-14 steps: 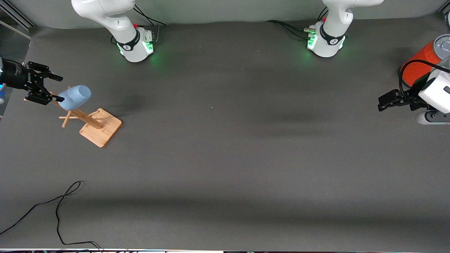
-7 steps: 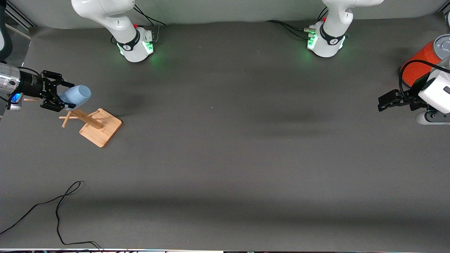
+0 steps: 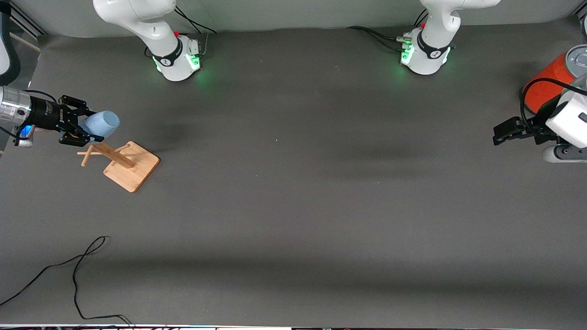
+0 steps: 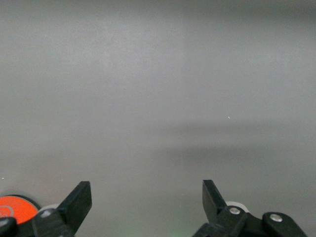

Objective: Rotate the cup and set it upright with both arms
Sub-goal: 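Close the right gripper around the blue cup on the peg, then slide the blue cup off the wooden peg with the right gripper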

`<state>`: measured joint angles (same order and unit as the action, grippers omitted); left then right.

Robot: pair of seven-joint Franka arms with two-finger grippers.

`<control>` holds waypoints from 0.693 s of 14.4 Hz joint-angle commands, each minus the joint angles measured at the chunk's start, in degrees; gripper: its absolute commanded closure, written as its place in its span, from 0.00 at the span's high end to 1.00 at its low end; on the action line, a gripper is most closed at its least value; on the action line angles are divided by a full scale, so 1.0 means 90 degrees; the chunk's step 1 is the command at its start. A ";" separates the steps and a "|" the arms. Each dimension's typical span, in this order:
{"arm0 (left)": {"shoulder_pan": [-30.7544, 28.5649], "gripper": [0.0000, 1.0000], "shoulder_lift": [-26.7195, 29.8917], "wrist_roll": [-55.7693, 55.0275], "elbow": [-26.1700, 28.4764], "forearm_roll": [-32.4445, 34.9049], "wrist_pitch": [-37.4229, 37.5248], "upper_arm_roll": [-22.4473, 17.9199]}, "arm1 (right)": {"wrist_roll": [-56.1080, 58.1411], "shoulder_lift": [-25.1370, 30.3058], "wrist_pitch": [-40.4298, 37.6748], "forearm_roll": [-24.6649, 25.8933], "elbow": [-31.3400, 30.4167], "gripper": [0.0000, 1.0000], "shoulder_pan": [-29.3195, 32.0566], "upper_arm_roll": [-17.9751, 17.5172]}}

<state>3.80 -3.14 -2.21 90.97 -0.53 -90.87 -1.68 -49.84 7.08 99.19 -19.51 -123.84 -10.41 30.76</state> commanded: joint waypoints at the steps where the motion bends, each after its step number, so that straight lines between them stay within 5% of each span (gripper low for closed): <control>1: -0.0022 1.00 -0.0062 0.0060 -0.0127 -0.0009 0.0039 0.0011 | -0.0038 0.0014 0.0034 -0.0147 0.0039 0.61 -0.0035 -0.0019; 10: -0.0032 1.00 -0.0062 0.0060 -0.0127 -0.0009 0.0039 0.0011 | -0.0690 0.0160 -0.0600 -0.0352 0.0498 0.61 -0.0064 -0.0321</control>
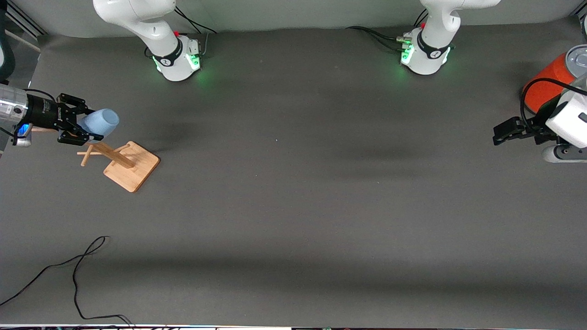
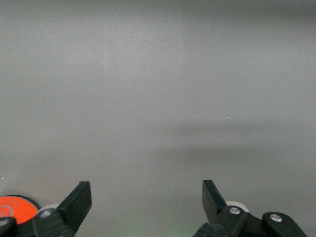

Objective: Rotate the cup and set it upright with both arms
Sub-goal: 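Slide the blue cup off the wooden peg with the right gripper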

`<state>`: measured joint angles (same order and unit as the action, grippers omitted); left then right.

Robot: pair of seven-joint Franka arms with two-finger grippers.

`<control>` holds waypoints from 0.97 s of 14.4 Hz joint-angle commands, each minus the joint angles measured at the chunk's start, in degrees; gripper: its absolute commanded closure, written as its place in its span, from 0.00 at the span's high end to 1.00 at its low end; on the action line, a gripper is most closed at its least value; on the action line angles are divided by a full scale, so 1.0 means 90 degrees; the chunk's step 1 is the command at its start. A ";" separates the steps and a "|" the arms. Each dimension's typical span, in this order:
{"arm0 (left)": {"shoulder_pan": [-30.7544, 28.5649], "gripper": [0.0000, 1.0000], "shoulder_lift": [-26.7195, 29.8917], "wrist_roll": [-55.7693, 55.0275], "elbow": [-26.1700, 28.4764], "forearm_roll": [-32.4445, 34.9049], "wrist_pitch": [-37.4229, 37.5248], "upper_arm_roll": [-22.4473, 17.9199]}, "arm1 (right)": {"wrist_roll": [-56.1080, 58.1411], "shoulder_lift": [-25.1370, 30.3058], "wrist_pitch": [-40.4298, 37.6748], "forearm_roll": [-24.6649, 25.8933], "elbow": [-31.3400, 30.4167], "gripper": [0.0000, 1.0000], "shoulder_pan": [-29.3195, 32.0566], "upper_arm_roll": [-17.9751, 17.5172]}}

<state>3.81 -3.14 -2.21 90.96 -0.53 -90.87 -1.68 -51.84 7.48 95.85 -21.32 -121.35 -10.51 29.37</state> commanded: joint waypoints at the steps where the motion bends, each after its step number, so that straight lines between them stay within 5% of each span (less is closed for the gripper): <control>1: -0.0023 1.00 -0.0061 0.0060 -0.0127 -0.0009 0.0039 0.0011 | -0.0645 0.0136 -0.0249 -0.0160 0.0270 0.61 -0.0044 -0.0294; 3: -0.0022 1.00 -0.0061 0.0060 -0.0127 -0.0009 0.0039 0.0011 | -0.1064 0.0175 -0.0249 -0.0403 0.0396 0.61 -0.0053 -0.0596; 10: -0.0022 1.00 -0.0061 0.0060 -0.0127 -0.0009 0.0039 0.0011 | -0.3184 -0.0040 0.0559 -0.0463 0.1227 0.61 -0.0044 -0.2937; 14: -0.0022 1.00 -0.0071 0.0060 -0.0127 -0.0009 0.0039 0.0011 | -0.4480 -0.0770 0.1302 -0.0346 0.1860 0.61 -0.0044 -0.4256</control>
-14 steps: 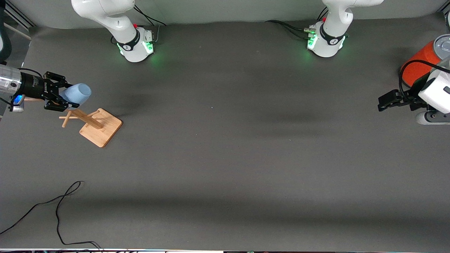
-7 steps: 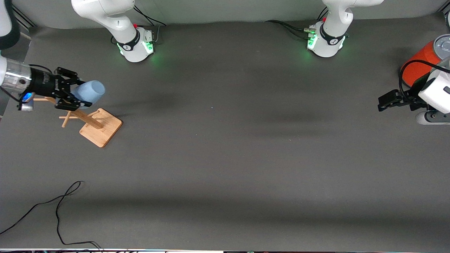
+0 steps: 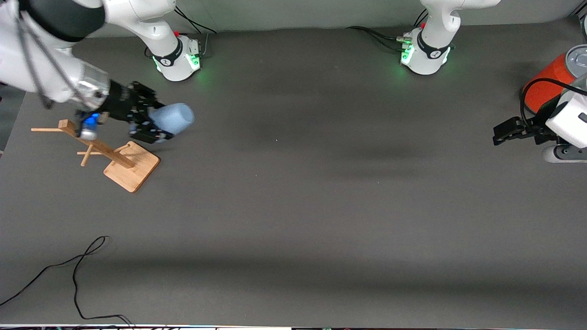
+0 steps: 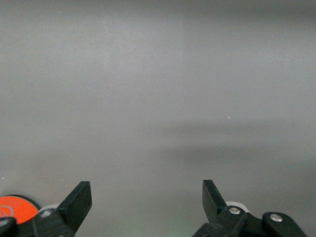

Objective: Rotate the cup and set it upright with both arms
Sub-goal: 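Carry the cup to mid-table and set it down on its side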

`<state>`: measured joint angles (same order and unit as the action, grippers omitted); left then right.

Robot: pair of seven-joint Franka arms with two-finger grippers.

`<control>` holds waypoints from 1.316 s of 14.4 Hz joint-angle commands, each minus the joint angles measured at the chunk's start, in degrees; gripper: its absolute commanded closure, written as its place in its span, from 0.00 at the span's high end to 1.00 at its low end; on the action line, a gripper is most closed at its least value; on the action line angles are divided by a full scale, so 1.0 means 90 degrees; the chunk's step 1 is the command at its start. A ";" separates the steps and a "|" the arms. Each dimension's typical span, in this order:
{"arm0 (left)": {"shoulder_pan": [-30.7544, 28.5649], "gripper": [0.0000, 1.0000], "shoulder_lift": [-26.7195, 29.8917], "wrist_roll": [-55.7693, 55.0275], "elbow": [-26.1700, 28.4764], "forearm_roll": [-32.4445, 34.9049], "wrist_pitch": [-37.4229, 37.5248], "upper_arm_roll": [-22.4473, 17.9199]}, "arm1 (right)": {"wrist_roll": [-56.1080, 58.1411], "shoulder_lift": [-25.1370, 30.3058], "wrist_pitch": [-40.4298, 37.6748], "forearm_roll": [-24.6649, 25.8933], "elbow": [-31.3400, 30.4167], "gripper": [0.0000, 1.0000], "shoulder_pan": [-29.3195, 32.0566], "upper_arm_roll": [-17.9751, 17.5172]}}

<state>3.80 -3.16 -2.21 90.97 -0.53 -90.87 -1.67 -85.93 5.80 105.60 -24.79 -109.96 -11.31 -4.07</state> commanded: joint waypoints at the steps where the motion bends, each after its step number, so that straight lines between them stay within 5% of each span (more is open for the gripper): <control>1: -0.0022 1.00 -0.0059 0.0060 -0.0127 -0.0009 0.0039 0.0010 | -0.1093 -0.0808 0.0462 0.0175 0.0722 0.61 0.0036 -0.0883; 5: -0.0022 1.00 -0.0069 0.0060 -0.0127 -0.0009 0.0039 0.0010 | -0.2724 -0.1609 0.1400 0.1481 0.0831 0.61 -0.0498 -0.1832; 7: -0.0022 1.00 -0.0069 0.0060 -0.0127 -0.0009 0.0039 0.0010 | -0.3884 -0.2175 0.1858 0.2437 0.0831 0.61 -0.1036 -0.1863; 11: -0.0022 1.00 -0.0069 0.0060 -0.0127 -0.0009 0.0039 0.0010 | -0.5458 -0.3210 0.2767 0.3221 0.0811 0.61 -0.1633 -0.1872; 15: -0.0032 1.00 -0.0069 0.0060 -0.0137 -0.0009 0.0039 0.0010 | -0.7051 -0.4207 0.3266 0.4607 0.0821 0.61 -0.2005 -0.1979; 19: -0.0032 1.00 -0.0069 0.0060 -0.0136 -0.0009 0.0039 0.0010 | -0.7669 -0.4589 0.3383 0.5020 0.0811 0.61 -0.2014 -0.2273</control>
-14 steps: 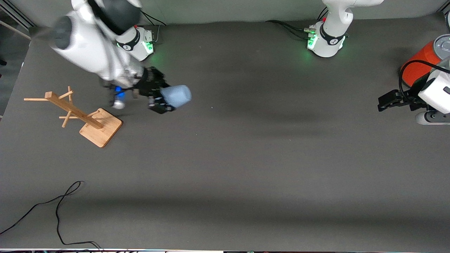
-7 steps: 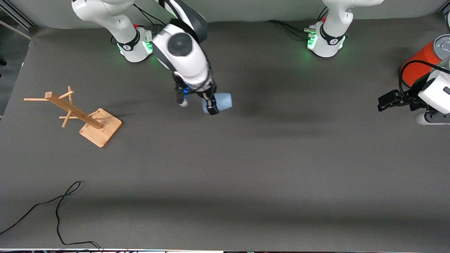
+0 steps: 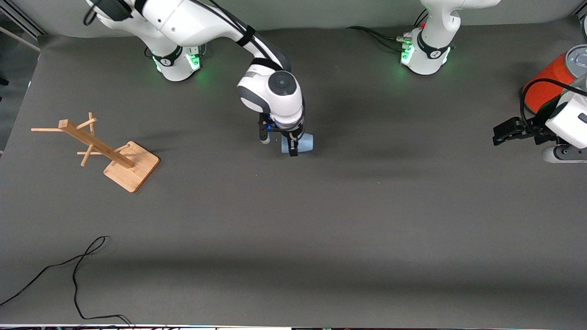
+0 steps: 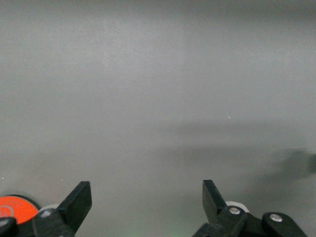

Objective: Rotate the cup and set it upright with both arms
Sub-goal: 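Carry the cup to mid-table and set it down on its side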

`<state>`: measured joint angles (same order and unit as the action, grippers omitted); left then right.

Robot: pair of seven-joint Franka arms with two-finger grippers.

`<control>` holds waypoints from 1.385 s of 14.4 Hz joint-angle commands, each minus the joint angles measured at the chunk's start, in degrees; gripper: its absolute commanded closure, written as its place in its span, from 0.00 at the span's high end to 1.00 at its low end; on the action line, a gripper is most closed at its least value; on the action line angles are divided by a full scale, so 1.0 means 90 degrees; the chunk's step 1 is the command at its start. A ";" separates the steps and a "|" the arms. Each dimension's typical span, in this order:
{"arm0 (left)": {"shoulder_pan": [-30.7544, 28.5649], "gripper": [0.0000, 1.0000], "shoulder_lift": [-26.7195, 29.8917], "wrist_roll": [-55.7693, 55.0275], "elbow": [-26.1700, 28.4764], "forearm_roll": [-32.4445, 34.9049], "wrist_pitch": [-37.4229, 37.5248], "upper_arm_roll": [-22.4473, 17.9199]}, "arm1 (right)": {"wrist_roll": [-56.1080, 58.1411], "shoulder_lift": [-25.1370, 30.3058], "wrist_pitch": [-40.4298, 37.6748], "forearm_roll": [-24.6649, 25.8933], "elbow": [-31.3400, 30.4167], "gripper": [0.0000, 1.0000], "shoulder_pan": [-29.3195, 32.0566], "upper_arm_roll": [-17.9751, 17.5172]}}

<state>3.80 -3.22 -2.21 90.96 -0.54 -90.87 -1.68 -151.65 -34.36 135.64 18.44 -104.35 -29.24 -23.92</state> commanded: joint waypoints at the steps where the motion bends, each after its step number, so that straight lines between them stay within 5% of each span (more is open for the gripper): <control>1: -0.0032 1.00 -0.0062 0.0060 -0.0126 -0.0009 0.0038 0.0011 | -0.0454 -0.0214 0.0171 0.0217 0.0178 0.61 -0.0071 -0.0067; 4: -0.0032 1.00 -0.0062 0.0060 -0.0126 -0.0009 0.0038 0.0011 | -0.0562 -0.0478 0.0485 0.0304 0.0178 0.61 -0.0139 -0.0067; 6: -0.0022 1.00 -0.0062 0.0060 -0.0126 -0.0009 0.0038 0.0011 | -0.0552 -0.0654 0.0485 0.0557 0.0178 0.86 -0.0217 -0.0125; 8: -0.0032 1.00 -0.0062 0.0060 -0.0126 -0.0009 0.0038 0.0011 | -0.0542 -0.0684 0.0427 0.0724 0.0168 1.00 -0.0227 -0.0174; 11: -0.0022 1.00 -0.0062 0.0021 -0.0126 -0.0009 0.0029 0.0011 | -0.0513 -0.0499 0.0048 0.0715 0.0362 1.00 0.0015 -0.0524; 17: -0.0013 1.00 -0.0062 -0.0038 -0.0126 -0.0009 0.0038 0.0011 | 0.0403 0.0106 -0.1974 0.0647 0.0842 1.00 0.2112 -0.2924; 20: -0.0022 1.00 -0.0053 -0.0009 -0.0136 -0.0019 0.0087 0.0011 | 0.1358 0.0127 -0.2608 0.0267 0.1133 1.00 0.3276 -0.3640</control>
<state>3.80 -3.22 -2.26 90.96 -0.54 -90.85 -1.70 -145.96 -32.89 115.68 23.12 -95.87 -5.75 -53.17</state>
